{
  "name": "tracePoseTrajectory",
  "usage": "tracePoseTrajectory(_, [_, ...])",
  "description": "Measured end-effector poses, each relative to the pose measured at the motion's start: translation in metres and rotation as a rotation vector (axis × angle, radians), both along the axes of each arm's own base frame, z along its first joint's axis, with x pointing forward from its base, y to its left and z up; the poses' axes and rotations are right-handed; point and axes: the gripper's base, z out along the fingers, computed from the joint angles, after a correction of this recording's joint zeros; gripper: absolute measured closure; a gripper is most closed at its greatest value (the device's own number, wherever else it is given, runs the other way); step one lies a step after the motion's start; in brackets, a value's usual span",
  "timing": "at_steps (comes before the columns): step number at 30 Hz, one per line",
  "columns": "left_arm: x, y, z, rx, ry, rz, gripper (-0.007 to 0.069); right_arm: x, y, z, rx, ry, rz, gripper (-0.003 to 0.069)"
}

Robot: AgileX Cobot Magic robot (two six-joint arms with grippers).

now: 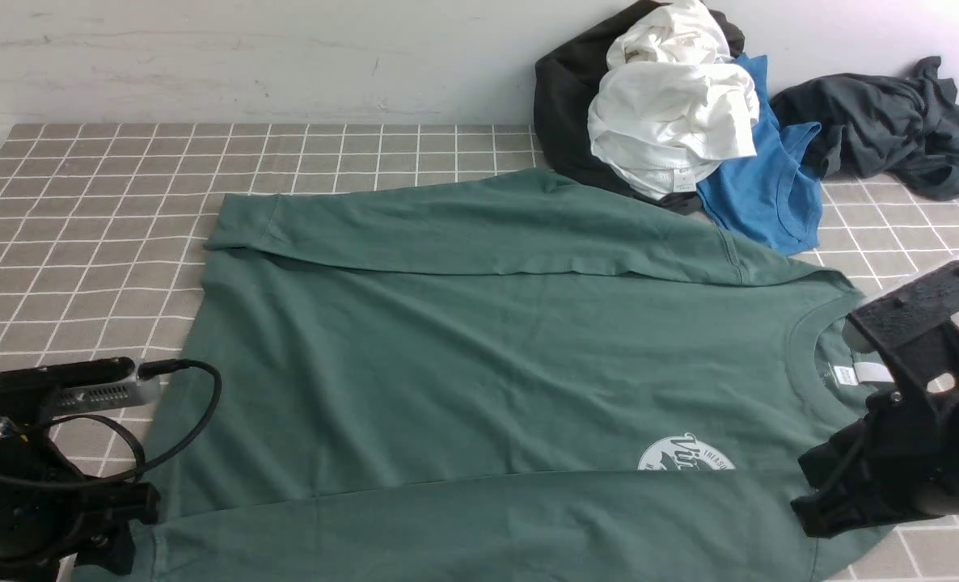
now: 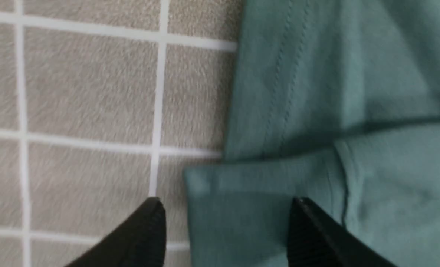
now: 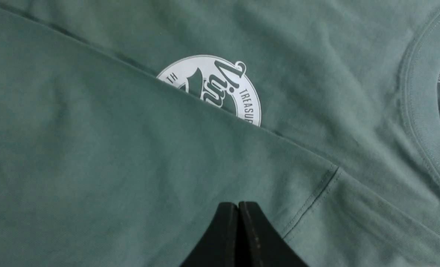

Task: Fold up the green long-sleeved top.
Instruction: Use the left arm to clamp the cuff closest to it, then use the left arm to drag and place the cuff at the centered position on the left edge of the fabric

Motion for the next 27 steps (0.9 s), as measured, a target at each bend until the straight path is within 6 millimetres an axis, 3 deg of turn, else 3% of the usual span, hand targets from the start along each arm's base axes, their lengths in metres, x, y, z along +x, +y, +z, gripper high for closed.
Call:
tracePoseTrajectory(6, [0.004, 0.001, -0.006, 0.003, -0.013, 0.016, 0.0419, 0.0, 0.001, 0.0, 0.017, 0.003, -0.009, 0.0672])
tracePoseTrajectory(7, [0.005, 0.001, -0.002, 0.005, -0.034, 0.018, 0.0495, 0.0, 0.001, 0.0, 0.019, 0.003, -0.009, 0.0672])
tracePoseTrajectory(10, [0.002, 0.001, 0.013, 0.01, -0.099, 0.02, 0.0599, 0.0, 0.001, 0.0, 0.019, 0.001, -0.01, 0.0672])
tracePoseTrajectory(16, [-0.006, -0.006, 0.052, 0.015, -0.27, -0.028, 0.0622, 0.0, 0.001, 0.0, 0.021, 0.002, -0.01, 0.0671])
tracePoseTrajectory(21, [-0.002, -0.02, 0.126, 0.023, -0.611, -0.098, 0.0622, 0.0, 0.001, 0.0, 0.019, 0.001, -0.007, 0.067])
tracePoseTrajectory(22, [-0.002, -0.02, 0.128, 0.024, -0.621, -0.099, 0.0622, 0.0, 0.001, 0.0, 0.019, 0.001, -0.007, 0.067])
tracePoseTrajectory(23, [0.003, -0.019, 0.143, 0.029, -0.685, -0.096, 0.0622, 0.0, 0.001, 0.0, 0.018, 0.0, -0.006, 0.0671])
tracePoseTrajectory(25, [0.012, -0.019, 0.15, 0.04, -0.717, -0.097, 0.0622, 0.0, 0.001, 0.0, 0.018, -0.001, -0.005, 0.0671])
tracePoseTrajectory(27, [0.032, -0.018, 0.144, 0.049, -0.701, -0.101, 0.0622, 0.0, 0.001, 0.0, 0.021, -0.001, -0.006, 0.0671])
